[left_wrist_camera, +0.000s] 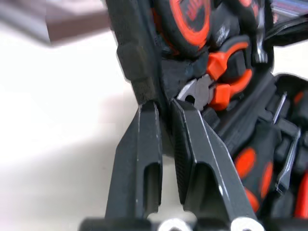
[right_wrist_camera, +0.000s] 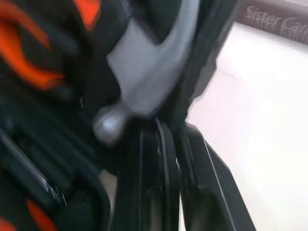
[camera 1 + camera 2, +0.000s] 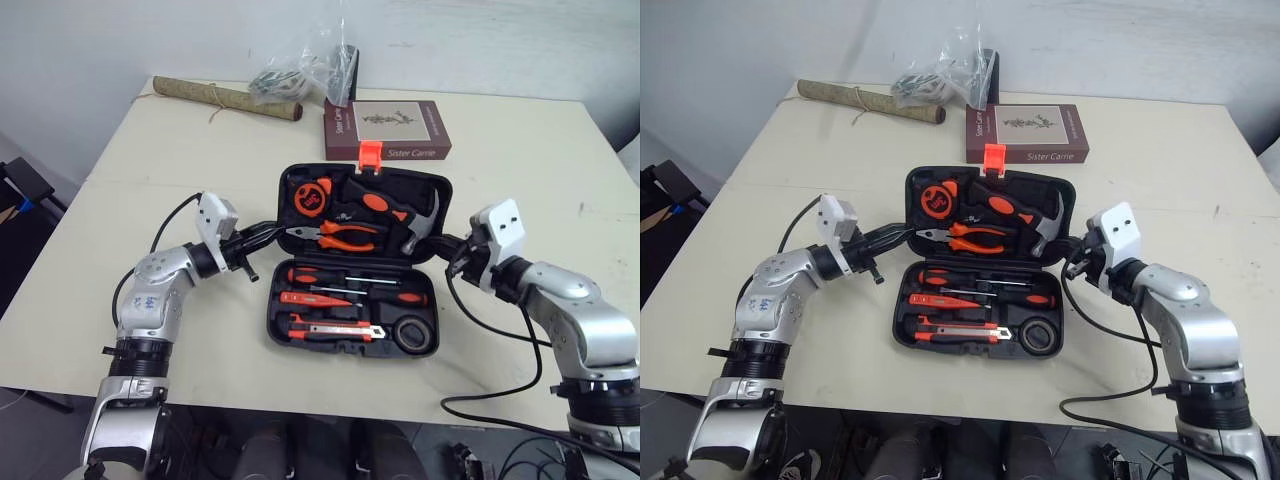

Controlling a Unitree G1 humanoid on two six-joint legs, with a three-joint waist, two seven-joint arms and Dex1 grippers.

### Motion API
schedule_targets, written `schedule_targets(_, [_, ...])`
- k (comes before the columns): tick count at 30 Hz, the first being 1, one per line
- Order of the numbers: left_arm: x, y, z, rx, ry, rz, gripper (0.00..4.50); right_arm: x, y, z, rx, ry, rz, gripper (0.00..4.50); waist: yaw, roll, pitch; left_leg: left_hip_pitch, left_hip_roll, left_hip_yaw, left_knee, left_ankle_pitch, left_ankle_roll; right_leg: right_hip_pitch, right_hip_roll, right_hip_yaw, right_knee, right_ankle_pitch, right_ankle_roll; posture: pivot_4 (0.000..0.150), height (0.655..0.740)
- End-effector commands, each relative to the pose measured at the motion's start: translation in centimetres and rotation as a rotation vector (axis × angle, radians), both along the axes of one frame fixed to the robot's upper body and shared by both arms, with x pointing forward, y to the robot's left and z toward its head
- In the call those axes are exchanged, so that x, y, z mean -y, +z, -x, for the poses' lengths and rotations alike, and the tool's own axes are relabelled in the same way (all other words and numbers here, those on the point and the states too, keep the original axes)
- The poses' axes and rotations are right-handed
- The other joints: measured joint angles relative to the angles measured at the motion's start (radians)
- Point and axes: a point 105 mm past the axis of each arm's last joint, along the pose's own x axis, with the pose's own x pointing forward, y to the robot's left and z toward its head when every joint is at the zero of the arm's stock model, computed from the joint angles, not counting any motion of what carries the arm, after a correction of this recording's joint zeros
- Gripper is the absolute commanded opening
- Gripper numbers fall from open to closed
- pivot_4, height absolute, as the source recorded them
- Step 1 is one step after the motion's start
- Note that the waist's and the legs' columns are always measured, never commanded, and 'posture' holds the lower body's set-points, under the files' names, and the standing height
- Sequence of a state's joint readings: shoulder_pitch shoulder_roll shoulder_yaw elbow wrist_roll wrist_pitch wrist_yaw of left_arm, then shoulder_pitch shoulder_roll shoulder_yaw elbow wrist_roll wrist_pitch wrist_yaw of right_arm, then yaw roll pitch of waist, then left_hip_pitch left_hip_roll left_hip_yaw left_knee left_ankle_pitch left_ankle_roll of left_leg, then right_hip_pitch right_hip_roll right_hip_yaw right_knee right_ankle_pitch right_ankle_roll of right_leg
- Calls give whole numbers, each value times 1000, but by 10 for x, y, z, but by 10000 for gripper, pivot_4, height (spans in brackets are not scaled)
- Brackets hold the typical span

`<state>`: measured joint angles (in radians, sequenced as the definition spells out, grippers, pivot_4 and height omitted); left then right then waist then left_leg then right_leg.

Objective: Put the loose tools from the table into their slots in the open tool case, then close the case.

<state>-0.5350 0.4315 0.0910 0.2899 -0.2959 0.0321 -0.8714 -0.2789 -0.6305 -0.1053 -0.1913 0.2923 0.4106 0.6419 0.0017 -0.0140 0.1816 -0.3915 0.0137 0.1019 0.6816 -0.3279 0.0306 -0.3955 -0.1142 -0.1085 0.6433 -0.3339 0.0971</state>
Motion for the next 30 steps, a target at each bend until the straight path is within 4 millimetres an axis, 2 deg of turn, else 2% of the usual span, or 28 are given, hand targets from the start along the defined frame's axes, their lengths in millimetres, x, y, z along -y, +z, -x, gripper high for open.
schedule_targets(1, [-4, 22, 10, 310, 3, -107, 499, -2, -6, 13, 216, 100, 232, 0, -1, 0, 0, 0, 0, 0, 0, 0, 0, 0, 0, -1, 0, 0, 0, 1500, 7400])
schedule_targets(4, [-5, 6, 17, 398, -5, -221, 499, 1, -15, 17, 344, 127, 354, 0, -2, 0, 0, 1, 0, 1, 0, 0, 0, 1, -1, -2, 0, 0, 0, 1500, 7400])
schedule_targets(8, [-9, -12, 28, 456, -36, -322, 499, 7, -29, 23, 429, 165, 460, 0, -3, 0, 0, 5, 1, 0, 0, 0, 1, 4, -2, -2, 0, 0, 0, 1500, 7400])
schedule_targets(10, [-16, -19, 34, 461, -27, -330, 8088, 12, -35, 25, 439, 169, 474, 0, -4, 0, 0, 5, 1, 0, 0, 0, 1, 4, -4, -2, 0, 0, 0, 1500, 7400])
schedule_targets(13, [-32, -22, 43, 463, 17, -321, 19869, 15, -34, 34, 450, 186, 462, 12534, -3, 1, 0, 5, 1, -1, -1, 0, 1, 5, -5, -2, 0, 0, 0, 1500, 7400])
schedule_targets(16, [-48, -23, 52, 444, 47, -337, 32825, 23, -25, 40, 503, 171, 502, 27112, -4, 0, 0, 4, 1, -4, 0, 0, 1, 6, -7, 0, -1, 0, 0, 1500, 7400])
schedule_targets(17, [-58, -23, 54, 402, 72, -325, 38207, 30, -23, 45, 504, 158, 518, 33292, -4, 0, 0, 5, 1, -4, 1, 0, 1, 7, -7, 0, 0, 0, 0, 1500, 7400])
schedule_targets(19, [-77, -23, 59, 335, 127, -305, 38370, 45, -24, 56, 469, 144, 554, 42399, -4, 1, 0, 5, 2, -5, 1, 0, 1, 8, -8, 0, -1, 0, 0, 1500, 7400])
schedule_targets(22, [-94, -20, 61, 249, 173, -277, 38370, 63, -31, 73, 344, 127, 538, 42399, -1, 1, 0, 6, 2, -9, -1, 0, 1, 10, -8, -2, -3, 0, -1, 1500, 7400])
schedule_targets(25, [-89, -12, 54, 205, 148, -242, 38370, 65, -45, 92, 113, 139, 385, 42399, 5, 2, 1, 9, 1, -11, 0, 0, 2, 18, -9, -6, -8, 0, -1, 1500, 7400])
schedule_targets(28, [-70, -8, 35, 144, 116, -215, 30063, 53, -54, 110, -106, 166, 203, 34453, 17, 3, 1, 18, 2, -12, -1, -2, 4, 28, -10, -6, -15, 0, -1, 1500, 7400])
schedule_targets(30, [-54, -7, 22, 103, 90, -203, 21336, 39, -63, 124, -225, 242, 168, 24994, 22, 4, 1, 21, 1, -13, -2, -4, 5, 31, -10, -6, -16, 0, -1, 1500, 7400])
